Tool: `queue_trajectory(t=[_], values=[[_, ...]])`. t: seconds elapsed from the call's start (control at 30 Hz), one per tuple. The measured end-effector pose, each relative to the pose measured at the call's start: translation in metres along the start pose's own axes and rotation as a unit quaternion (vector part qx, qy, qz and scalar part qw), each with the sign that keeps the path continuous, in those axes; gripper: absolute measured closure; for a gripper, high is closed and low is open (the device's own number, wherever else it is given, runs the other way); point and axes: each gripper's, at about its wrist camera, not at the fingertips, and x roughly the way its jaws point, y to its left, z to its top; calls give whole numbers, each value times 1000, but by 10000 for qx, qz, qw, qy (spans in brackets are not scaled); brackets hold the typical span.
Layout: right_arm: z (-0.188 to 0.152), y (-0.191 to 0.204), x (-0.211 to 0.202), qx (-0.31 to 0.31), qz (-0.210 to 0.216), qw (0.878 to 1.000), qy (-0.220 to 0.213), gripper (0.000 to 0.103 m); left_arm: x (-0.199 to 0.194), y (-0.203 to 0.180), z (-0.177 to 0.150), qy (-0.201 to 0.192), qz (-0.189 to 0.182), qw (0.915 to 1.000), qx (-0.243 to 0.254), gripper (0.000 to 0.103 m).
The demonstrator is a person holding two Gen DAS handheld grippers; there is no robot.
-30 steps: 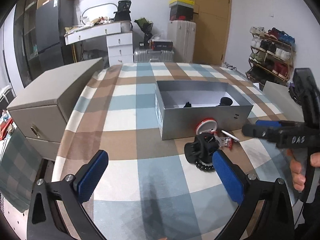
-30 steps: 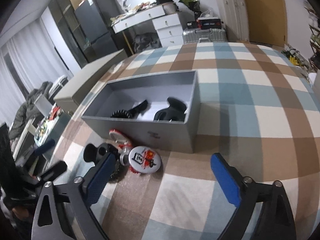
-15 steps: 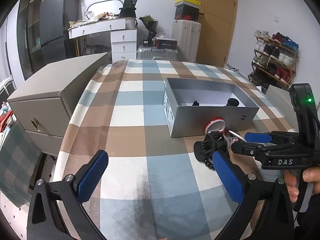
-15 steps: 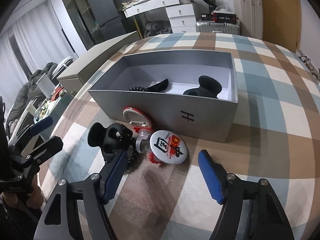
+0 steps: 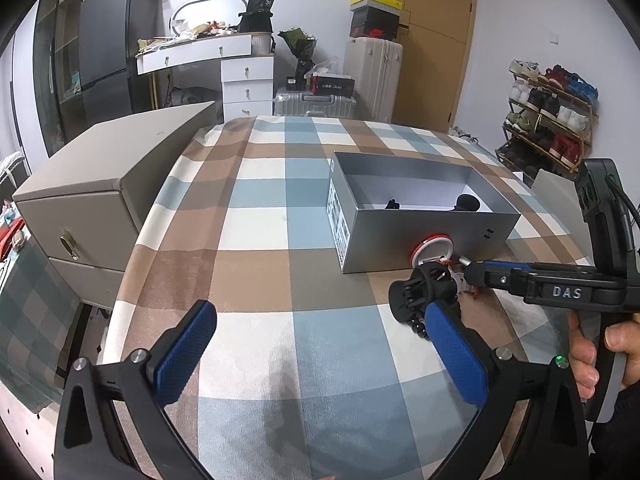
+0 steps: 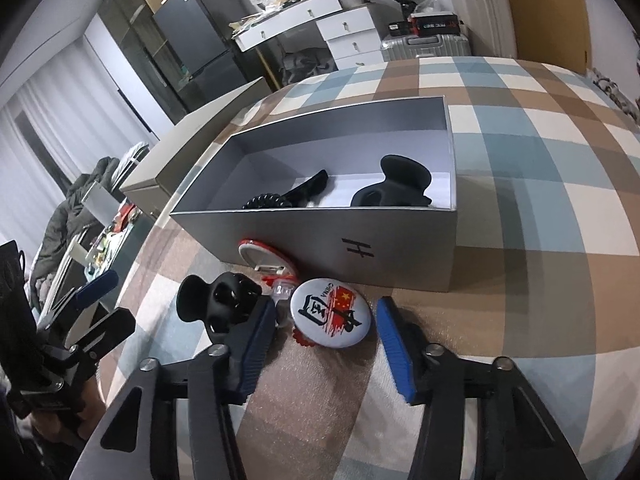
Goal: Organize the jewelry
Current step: 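Grasp the white round badge with the right tool while the left tool grasps a black claw clip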
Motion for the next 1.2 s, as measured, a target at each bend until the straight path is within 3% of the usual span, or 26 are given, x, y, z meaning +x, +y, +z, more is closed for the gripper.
queue_trajectory(t=[0.1, 0.23, 0.4, 0.57, 0.63, 1.03, 1.07, 1.13, 1.2], values=[[-1, 1, -2, -18, 38, 10000, -52, 70, 0, 0, 0, -2, -16, 10000, 0, 2], [1, 5, -12, -138, 124, 9997, -188, 85, 1, 1, 0, 19, -7, 10000, -23, 2], [3, 2, -16, -92, 214, 9995, -192, 89, 2, 1, 0, 21, 0, 10000, 7, 2], [3, -2, -15, -8, 313, 9995, -33, 83, 2, 1, 0, 30, 13, 10000, 11, 2], [3, -4, -13, 17, 271, 9996, 25, 72, 2, 1, -1, 34, -5, 10000, 5, 2], [4, -17, -19, -19, -355, 9994, 52, 69, 3, -1, -2, 42, -5, 10000, 46, 2], [4, -17, -21, -56, -388, 9992, 44, 68, 3, -1, -2, 39, -13, 10000, 58, 2], [4, -16, -23, -192, -461, 9987, 49, 55, 2, -2, -2, 38, -12, 10000, 83, 2], [4, -14, -25, -325, -587, 9977, 29, 53, 3, -3, -2, 47, -7, 10000, 87, 2]])
